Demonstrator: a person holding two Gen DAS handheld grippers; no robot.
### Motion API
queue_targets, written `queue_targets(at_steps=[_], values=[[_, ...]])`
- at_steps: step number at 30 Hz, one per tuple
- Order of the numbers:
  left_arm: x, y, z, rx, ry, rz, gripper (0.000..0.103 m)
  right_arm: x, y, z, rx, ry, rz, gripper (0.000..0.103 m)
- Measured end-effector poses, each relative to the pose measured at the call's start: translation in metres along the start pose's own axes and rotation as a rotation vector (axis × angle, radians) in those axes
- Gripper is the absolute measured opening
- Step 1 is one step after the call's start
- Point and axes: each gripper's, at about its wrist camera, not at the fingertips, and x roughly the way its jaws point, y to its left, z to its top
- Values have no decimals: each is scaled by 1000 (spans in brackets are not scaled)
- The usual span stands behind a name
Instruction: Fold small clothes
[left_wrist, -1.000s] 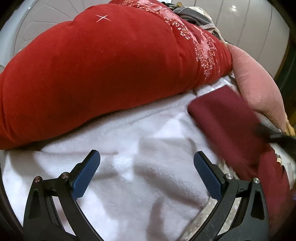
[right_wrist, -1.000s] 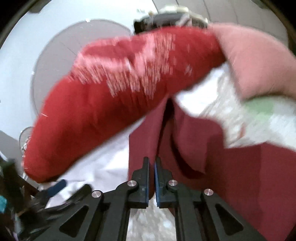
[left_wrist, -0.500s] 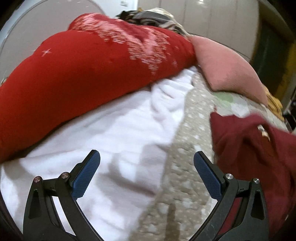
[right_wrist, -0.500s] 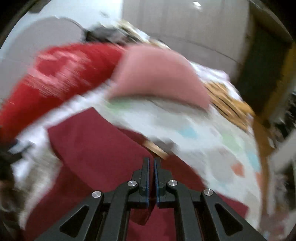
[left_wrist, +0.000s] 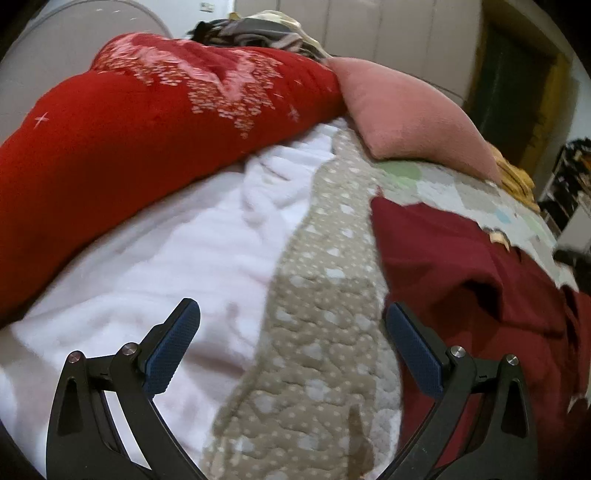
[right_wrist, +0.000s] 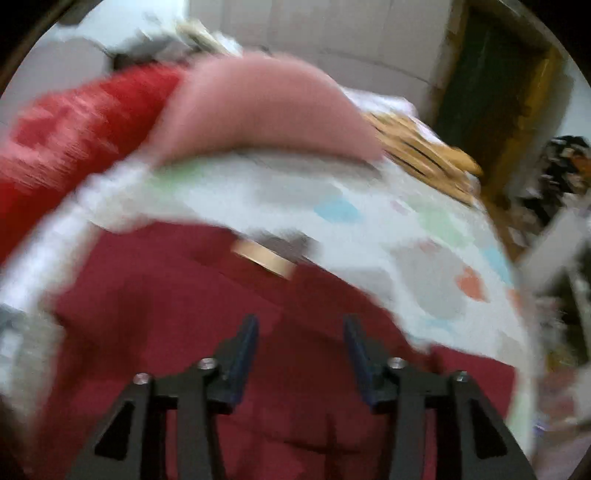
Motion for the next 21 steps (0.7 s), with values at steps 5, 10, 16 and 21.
queue_targets(at_steps=[5,10,16,21], values=[[8,0,0,56,21,115,102,-11,92,0,-77,3,476,47],[5,33,5,-55,11,159,102,12,151,-19,-95,70,559,47],[0,53,9,-127,-7,163,102,66,174,-15,-4,76,493,48],[-3,59,12,-147,-17,180,102,57,214,-17,-91,-21,487,57]])
